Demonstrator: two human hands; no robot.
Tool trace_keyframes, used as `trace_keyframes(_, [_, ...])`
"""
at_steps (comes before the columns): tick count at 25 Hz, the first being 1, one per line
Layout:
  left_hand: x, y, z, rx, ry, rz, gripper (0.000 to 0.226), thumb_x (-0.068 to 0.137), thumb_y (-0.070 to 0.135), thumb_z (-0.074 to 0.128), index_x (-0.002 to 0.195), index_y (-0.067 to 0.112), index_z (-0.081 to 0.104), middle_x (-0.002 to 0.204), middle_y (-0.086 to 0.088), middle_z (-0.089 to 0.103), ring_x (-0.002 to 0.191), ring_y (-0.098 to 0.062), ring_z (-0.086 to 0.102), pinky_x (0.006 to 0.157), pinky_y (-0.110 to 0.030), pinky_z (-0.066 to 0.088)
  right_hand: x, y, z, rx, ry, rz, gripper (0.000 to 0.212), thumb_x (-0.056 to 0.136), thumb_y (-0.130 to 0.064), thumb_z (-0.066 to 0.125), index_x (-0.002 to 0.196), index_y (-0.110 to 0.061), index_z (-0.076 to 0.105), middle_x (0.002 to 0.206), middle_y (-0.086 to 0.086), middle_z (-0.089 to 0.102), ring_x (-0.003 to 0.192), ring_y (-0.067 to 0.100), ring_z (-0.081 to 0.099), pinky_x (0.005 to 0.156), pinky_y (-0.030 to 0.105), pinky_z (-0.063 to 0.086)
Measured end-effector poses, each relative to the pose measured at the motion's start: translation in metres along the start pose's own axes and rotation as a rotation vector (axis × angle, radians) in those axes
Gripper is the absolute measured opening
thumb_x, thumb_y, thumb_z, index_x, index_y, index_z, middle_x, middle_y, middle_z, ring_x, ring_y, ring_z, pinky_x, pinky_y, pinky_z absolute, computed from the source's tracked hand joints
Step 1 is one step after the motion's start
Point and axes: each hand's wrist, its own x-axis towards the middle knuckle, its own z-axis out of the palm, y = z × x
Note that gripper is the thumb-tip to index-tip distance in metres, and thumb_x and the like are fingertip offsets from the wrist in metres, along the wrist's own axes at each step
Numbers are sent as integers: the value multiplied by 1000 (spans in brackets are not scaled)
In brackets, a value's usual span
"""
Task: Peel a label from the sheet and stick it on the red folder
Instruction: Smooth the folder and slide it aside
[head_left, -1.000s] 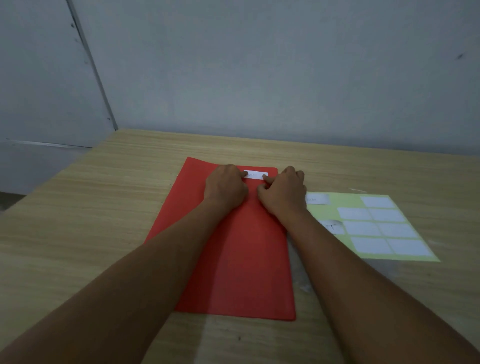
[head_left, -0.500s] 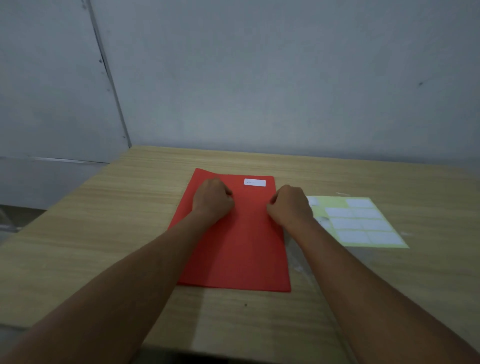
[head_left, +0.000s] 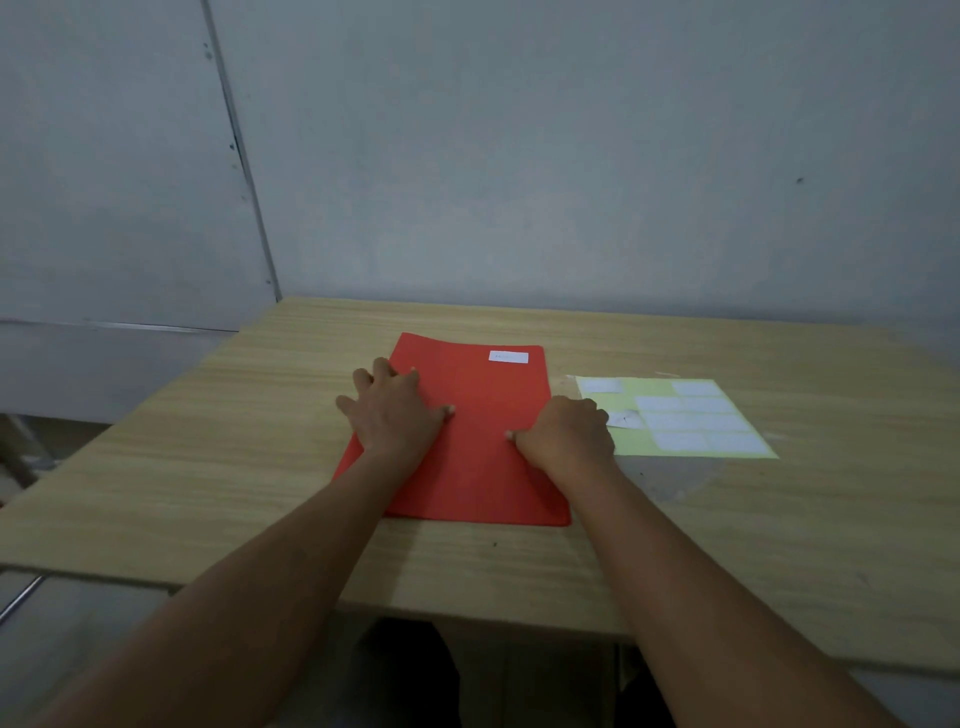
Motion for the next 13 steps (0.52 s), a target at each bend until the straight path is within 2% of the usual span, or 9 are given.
trace_keyframes(3, [-4, -6, -5, -64, -63, -124, 83, 64, 78, 63, 118, 15, 62, 126, -8, 48, 116, -32, 45, 88, -50, 42, -5, -6, 1, 9, -27, 44, 62, 79, -48, 76, 126, -12, 60, 132, 17, 49, 123, 34, 46, 87, 39, 49])
trace_keyframes(7, [-8, -10, -4, -103, -49, -143, 79, 71, 71, 65, 118, 7, 61, 125, -11, 47, 114, -34, 47, 90, -49, 42, -3, -8, 2, 83, -63, 91, 56, 81, -37, 75, 126, -9, 58, 128, 18, 53, 118, 35, 53, 85, 37, 47])
trace_keyframes(11, [-6, -14, 0, -106, -24, -153, 65, 80, 59, 64, 114, 4, 63, 125, -14, 49, 114, -34, 47, 93, -48, 40, -3, -7, 1, 205, -43, 48, 31, 78, -27, 79, 97, -12, 60, 106, 10, 70, 93, 30, 65, 67, 31, 44])
trace_keyframes(13, [-4, -19, 1, -90, -22, -144, 63, 82, 58, 63, 113, 3, 63, 124, -15, 49, 115, -34, 46, 94, -46, 40, -2, -9, 1, 237, -41, 19, 37, 75, -28, 84, 98, -12, 61, 101, 7, 70, 89, 28, 65, 65, 30, 41])
